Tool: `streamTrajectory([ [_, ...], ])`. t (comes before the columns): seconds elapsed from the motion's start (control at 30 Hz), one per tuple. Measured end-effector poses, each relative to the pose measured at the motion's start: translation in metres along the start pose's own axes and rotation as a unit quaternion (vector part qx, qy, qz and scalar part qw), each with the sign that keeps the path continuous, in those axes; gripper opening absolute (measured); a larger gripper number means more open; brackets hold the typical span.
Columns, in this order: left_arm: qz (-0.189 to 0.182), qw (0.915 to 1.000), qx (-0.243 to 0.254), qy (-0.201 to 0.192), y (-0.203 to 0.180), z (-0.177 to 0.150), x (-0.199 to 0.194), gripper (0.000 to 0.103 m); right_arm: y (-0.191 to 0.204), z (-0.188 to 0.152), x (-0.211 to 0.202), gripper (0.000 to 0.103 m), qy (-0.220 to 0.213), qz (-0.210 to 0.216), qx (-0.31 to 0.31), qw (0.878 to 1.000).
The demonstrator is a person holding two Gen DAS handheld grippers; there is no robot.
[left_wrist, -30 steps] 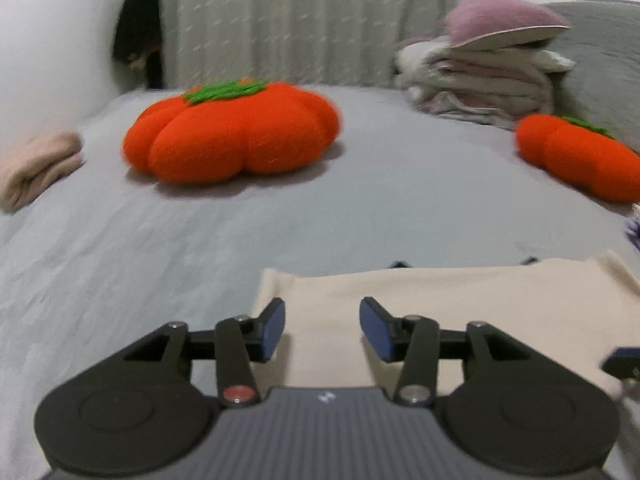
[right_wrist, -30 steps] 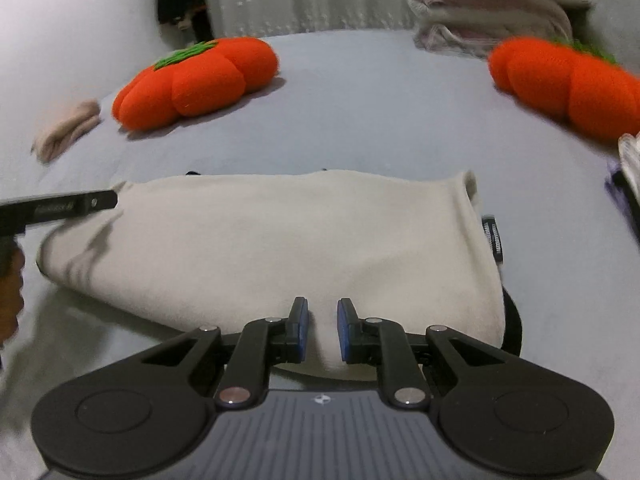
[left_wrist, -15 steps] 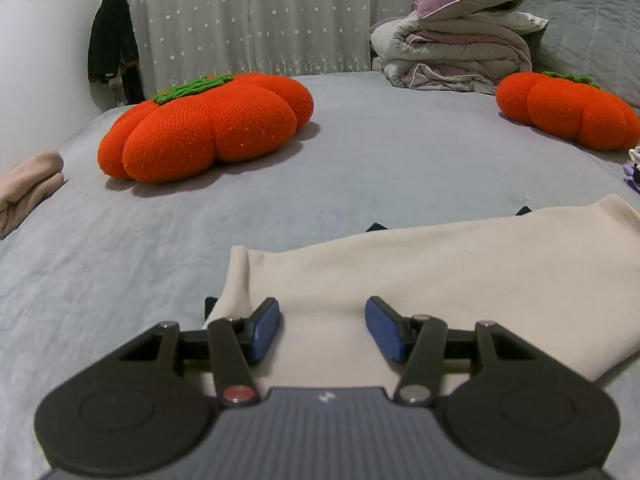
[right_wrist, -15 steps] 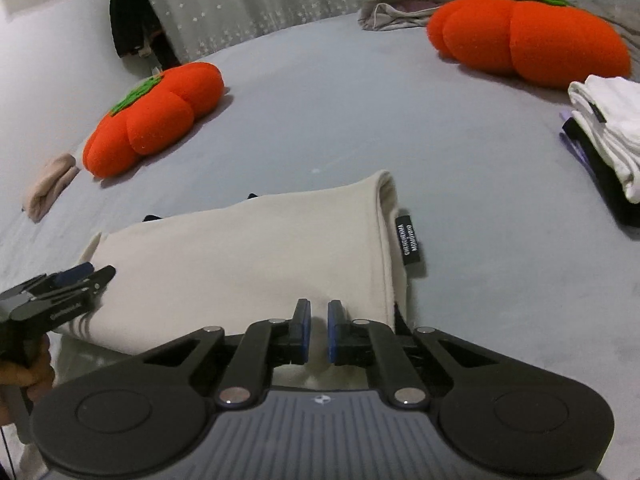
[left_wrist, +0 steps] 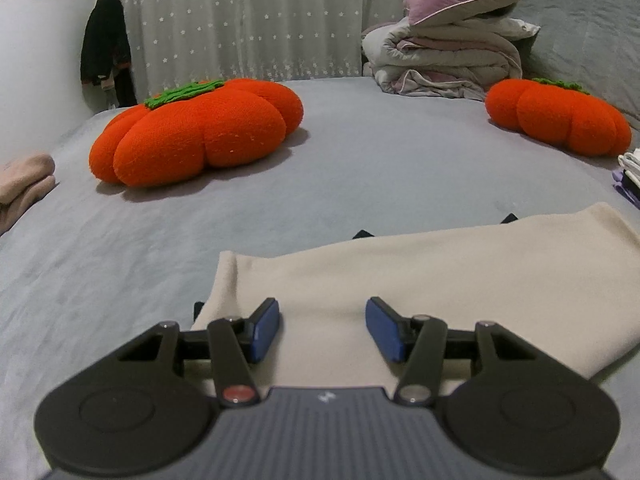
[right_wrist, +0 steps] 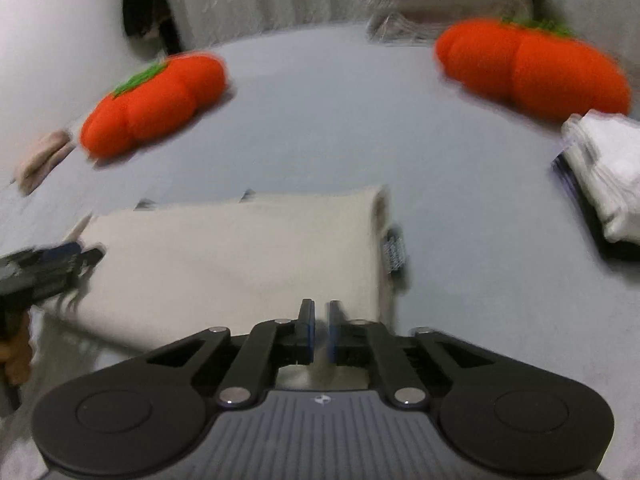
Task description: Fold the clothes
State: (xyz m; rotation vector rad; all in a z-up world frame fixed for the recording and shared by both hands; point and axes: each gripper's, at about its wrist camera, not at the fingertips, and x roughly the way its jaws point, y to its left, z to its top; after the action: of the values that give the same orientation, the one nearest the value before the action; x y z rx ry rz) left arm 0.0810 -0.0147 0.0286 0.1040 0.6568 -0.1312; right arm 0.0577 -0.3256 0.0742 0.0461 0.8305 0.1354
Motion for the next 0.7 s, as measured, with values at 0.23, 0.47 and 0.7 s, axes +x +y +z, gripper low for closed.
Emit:
streamTrajectory([
  [0.23,-0.045,0.9989,0.004,-0.012,-0.018,0.002,-0.02,0.051,0.001,-0.007,0.013,0.01,0.045,-0.033,-0.033,0.998],
  [0.47,-0.097,0.9943,0.041,-0.022,-0.052,-0.01,-0.037,0.053,0.008,-0.01,0.015,0.01,0.043,-0.046,-0.057,0.996],
  [0.7,-0.088,0.9942,0.062,-0.01,-0.064,-0.023,-0.025,0.054,0.012,-0.013,0.014,0.01,0.043,-0.056,-0.081,0.994],
])
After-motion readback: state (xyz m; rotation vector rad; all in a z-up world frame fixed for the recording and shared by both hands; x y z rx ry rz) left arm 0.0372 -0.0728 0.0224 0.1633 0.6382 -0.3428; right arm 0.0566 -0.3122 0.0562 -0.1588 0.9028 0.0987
